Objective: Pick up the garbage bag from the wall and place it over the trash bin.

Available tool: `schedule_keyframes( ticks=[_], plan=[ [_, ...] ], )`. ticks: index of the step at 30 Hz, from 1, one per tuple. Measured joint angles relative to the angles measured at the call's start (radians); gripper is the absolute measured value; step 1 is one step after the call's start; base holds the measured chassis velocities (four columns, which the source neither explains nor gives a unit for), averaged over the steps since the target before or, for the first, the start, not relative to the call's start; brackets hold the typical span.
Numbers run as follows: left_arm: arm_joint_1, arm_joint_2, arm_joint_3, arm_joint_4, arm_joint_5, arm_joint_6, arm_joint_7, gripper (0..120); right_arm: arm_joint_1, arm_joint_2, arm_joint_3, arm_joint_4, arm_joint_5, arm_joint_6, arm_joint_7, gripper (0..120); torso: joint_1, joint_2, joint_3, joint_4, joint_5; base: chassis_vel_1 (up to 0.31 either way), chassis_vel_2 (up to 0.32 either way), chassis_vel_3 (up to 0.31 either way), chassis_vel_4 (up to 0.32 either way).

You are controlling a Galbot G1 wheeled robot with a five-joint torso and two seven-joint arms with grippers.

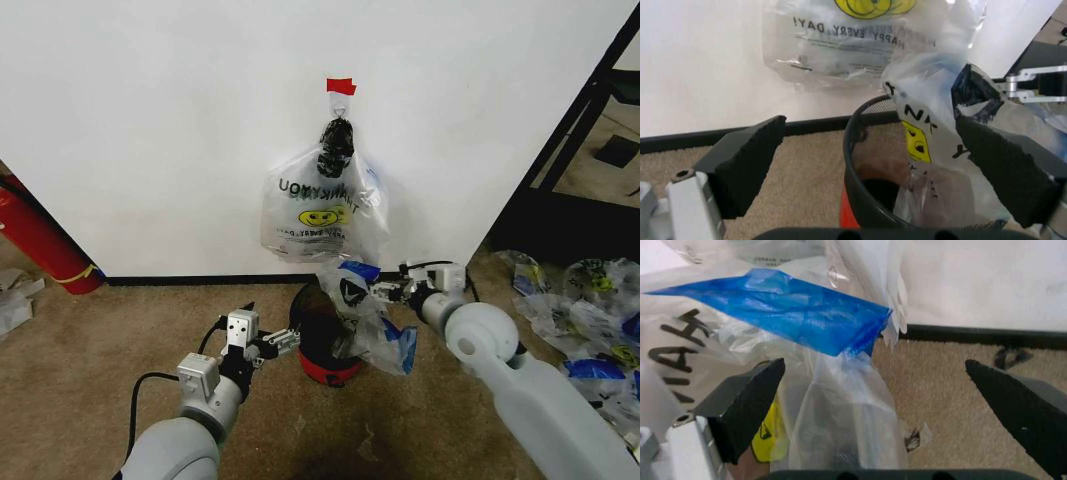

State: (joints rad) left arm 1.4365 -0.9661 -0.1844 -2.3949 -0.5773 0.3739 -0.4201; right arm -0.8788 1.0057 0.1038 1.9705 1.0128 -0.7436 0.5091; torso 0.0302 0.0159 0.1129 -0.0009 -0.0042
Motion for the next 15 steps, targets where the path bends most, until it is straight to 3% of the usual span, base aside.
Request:
schedule_keyframes(
  ticks=[15],
  plan=[
    [0.003, -0.009, 0.005, 0.005, 0.003, 0.002, 0.000, 100, -0.007, 0.041, -0.050, -0.070, 0.019, 0.005, 0.048, 100, 0.000, 0.000, 0.000, 0.0000, 0.0001, 0.000, 0.000, 0.000, 0.000]
  ],
)
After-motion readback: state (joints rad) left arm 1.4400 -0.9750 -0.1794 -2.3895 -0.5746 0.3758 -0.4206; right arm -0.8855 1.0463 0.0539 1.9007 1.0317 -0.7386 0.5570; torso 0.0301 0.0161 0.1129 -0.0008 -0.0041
